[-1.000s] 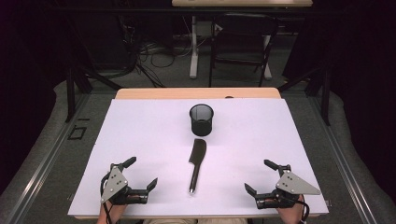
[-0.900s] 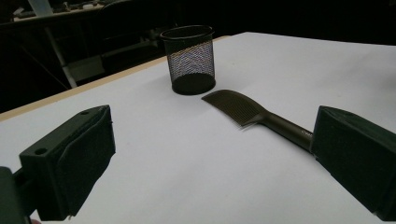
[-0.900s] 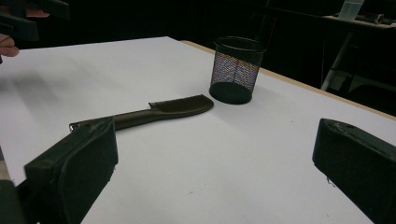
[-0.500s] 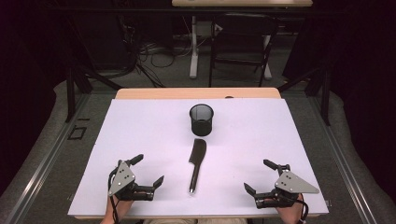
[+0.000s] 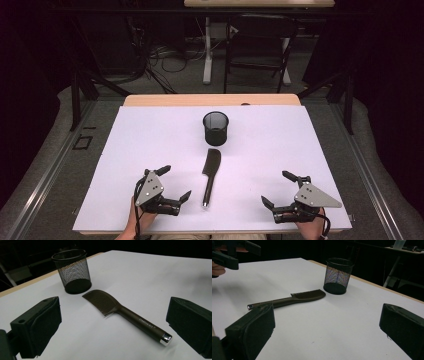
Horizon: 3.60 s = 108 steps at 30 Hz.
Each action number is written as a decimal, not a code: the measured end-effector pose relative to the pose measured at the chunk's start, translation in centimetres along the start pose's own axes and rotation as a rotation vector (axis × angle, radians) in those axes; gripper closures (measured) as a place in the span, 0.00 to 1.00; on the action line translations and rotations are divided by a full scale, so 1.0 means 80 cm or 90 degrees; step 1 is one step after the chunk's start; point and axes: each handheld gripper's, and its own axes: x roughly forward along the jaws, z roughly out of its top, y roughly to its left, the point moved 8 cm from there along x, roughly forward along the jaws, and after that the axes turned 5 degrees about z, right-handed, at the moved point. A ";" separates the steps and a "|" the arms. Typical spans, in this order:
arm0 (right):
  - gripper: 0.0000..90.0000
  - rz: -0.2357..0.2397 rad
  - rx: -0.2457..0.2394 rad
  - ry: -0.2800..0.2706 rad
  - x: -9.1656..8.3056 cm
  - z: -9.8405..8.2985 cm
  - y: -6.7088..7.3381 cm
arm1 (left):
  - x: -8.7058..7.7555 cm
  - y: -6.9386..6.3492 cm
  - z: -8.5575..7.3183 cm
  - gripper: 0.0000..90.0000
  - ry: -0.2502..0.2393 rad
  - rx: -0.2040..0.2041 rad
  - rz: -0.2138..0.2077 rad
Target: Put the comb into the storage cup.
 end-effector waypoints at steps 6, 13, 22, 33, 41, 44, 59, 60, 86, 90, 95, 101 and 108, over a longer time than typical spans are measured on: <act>0.00 0.001 0.002 0.002 0.001 -0.001 0.000 | 0.012 -0.010 0.002 0.00 0.011 0.003 -0.014; 0.00 0.000 0.001 0.004 0.000 0.000 0.000 | 0.020 -0.017 0.004 0.00 0.020 0.003 -0.027; 0.00 0.000 0.005 0.006 0.001 -0.002 0.000 | 0.033 -0.033 0.005 0.00 0.034 0.014 -0.053; 0.00 0.000 0.001 0.006 0.001 -0.001 0.000 | 0.047 -0.047 0.002 0.00 0.056 0.023 -0.078; 0.00 0.002 0.004 0.010 0.002 -0.003 0.000 | 0.056 -0.055 0.000 0.00 0.072 0.027 -0.094; 0.00 0.003 -0.001 0.011 0.002 -0.002 0.000 | 0.060 -0.061 0.000 0.00 0.074 0.031 -0.101; 0.00 0.002 -0.002 0.014 0.003 -0.004 0.000 | 0.071 -0.075 -0.005 0.06 0.102 0.038 -0.122; 0.00 0.002 -0.001 0.015 0.003 -0.004 -0.001 | 0.072 -0.076 -0.005 0.10 0.104 0.040 -0.125; 0.00 0.006 -0.003 0.017 0.003 -0.004 0.001 | 0.069 -0.091 -0.027 1.00 0.198 0.055 -0.189; 0.00 0.007 -0.004 0.016 0.003 -0.004 0.001 | 0.068 -0.089 -0.030 1.00 0.208 0.054 -0.187; 0.00 0.007 0.000 0.018 0.003 -0.005 0.001 | 0.068 -0.088 -0.032 1.00 0.219 0.054 -0.186; 0.00 0.005 -0.005 0.013 0.003 -0.003 0.001 | 0.067 -0.087 -0.035 1.00 0.238 0.062 -0.184; 0.00 0.006 -0.005 0.016 0.002 -0.004 0.001 | 0.066 -0.084 -0.036 1.00 0.240 0.061 -0.182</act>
